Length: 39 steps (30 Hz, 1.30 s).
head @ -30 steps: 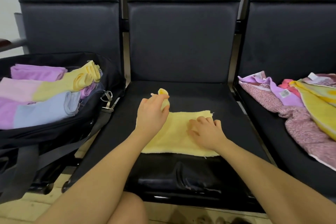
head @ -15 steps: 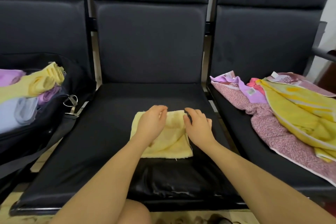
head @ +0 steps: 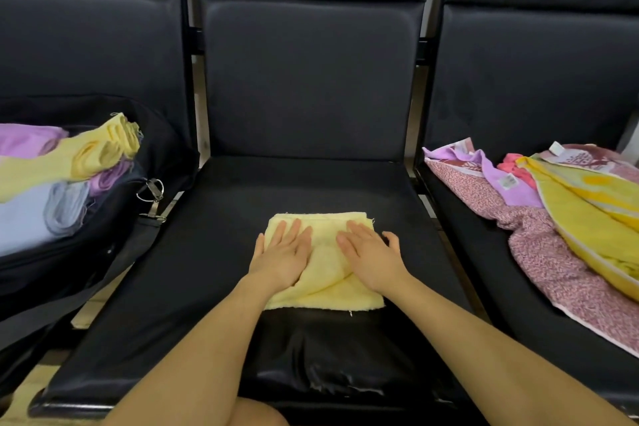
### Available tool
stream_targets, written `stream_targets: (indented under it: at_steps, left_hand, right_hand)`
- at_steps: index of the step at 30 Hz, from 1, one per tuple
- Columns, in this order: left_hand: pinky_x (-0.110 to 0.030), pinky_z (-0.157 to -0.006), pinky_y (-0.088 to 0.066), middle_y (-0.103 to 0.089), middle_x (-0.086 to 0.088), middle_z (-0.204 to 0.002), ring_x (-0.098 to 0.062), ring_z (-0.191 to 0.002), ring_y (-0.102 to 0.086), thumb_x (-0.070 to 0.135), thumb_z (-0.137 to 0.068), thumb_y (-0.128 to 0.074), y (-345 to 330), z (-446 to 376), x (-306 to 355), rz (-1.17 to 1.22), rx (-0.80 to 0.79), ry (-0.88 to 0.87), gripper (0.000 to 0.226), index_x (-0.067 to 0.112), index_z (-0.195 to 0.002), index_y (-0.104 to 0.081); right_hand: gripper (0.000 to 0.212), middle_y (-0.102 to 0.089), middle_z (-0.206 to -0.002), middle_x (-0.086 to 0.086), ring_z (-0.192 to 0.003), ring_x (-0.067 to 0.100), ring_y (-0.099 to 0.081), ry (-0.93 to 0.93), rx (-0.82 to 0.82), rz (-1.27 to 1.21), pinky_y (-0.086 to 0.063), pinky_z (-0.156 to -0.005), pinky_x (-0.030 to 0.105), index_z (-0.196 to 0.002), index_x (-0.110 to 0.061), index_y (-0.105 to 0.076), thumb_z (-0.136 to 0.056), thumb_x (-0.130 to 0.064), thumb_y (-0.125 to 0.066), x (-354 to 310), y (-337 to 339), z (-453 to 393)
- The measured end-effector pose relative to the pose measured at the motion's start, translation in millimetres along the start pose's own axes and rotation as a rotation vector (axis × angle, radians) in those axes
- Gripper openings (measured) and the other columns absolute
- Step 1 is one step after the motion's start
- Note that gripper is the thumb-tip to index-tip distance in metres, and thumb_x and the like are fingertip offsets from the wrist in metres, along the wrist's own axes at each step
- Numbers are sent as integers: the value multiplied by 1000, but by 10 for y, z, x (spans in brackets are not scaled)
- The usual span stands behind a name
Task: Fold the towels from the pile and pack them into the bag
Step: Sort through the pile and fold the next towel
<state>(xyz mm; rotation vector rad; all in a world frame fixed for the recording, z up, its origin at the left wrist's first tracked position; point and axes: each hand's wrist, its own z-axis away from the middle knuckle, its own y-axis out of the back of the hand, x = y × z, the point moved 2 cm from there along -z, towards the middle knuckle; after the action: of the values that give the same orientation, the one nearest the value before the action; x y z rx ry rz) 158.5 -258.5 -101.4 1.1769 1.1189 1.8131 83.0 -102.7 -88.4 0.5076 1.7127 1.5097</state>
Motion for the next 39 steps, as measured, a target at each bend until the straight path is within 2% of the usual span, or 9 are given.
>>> stream_targets:
  at_steps: [2, 4, 10, 16, 20, 24, 28, 32, 39]
  left_hand:
    - [-44, -117, 13, 10, 12, -159, -10, -145, 16, 35, -103, -3, 0, -1, -11, 21, 16, -15, 50, 36, -152, -5]
    - [-43, -117, 12, 2, 13, -160, -8, -146, 11, 38, -103, -5, 11, 13, -7, 87, 55, -25, 50, 36, -152, -14]
    - [-38, -116, 3, -18, 14, -157, -6, -145, -6, 36, -104, -24, 54, 5, -57, 159, 200, -36, 42, 33, -143, -40]
    - [-36, -116, 0, -23, 13, -156, -6, -145, -10, 34, -103, -28, 125, 28, -9, 165, 247, -68, 41, 30, -142, -41]
    - [-41, -116, 2, -7, 10, -160, -11, -147, 2, 36, -103, -23, 79, -2, -15, 56, 142, -64, 45, 32, -148, -27]
    - [-44, -118, 7, 12, 13, -159, -10, -145, 15, 39, -103, -11, -16, -48, -94, 5, 53, -48, 50, 34, -153, -5]
    - [-43, -117, 12, 16, 17, -157, -7, -144, 19, 40, -103, -4, -10, -134, -159, -25, 72, -37, 49, 38, -151, 3]
    - [-42, -117, 14, 15, 19, -157, -5, -143, 18, 40, -103, -3, 28, -204, -174, 24, 85, -53, 48, 40, -151, 2]
    - [-40, -115, -2, -15, 10, -158, -12, -146, -6, 38, -102, -28, 127, 130, -80, 170, 92, -33, 43, 30, -143, -39]
  right_hand:
    - [41, -51, -135, -6, -122, 12, -43, -37, 182, -38, -14, -95, 31, -125, -25, -56, -104, -39, -24, -3, 63, -43]
    - [34, -54, -121, -6, -110, 15, -47, -75, 251, 14, -18, -91, 31, -120, -23, -57, -102, -38, -32, -5, 83, -99]
    - [28, -45, -117, -2, -111, 20, -39, -184, 242, -15, -21, -98, 35, -114, -22, -58, -94, -42, -51, -83, -12, -294]
    - [9, -49, -110, -2, -106, 19, -42, -346, 479, -194, -21, -94, 34, -103, -21, -55, -95, -23, -53, -73, 49, -363]
    - [27, -48, -121, 3, -111, 22, -44, -247, 571, -19, -26, -94, 34, -117, -19, -53, -91, -13, -56, -107, 42, -315]
    - [40, -45, -139, -7, -129, 12, -39, 165, 280, -27, -22, -106, 28, -138, -23, -44, -99, -29, -47, -275, -7, -253]
    - [51, -13, -160, -11, -147, 8, -7, 55, -1, 103, 3, -118, 34, -151, -27, -24, -103, -45, -21, -108, -125, -222]
    - [56, 5, -160, -15, -147, 10, 12, -18, -121, 146, 22, -112, 44, -153, -32, -7, -101, -51, -7, -23, -98, -216]
    - [43, -25, -155, -13, -145, 12, -12, -23, -57, -75, 11, -113, 46, -138, -35, -46, -103, -46, -24, -243, 17, -125]
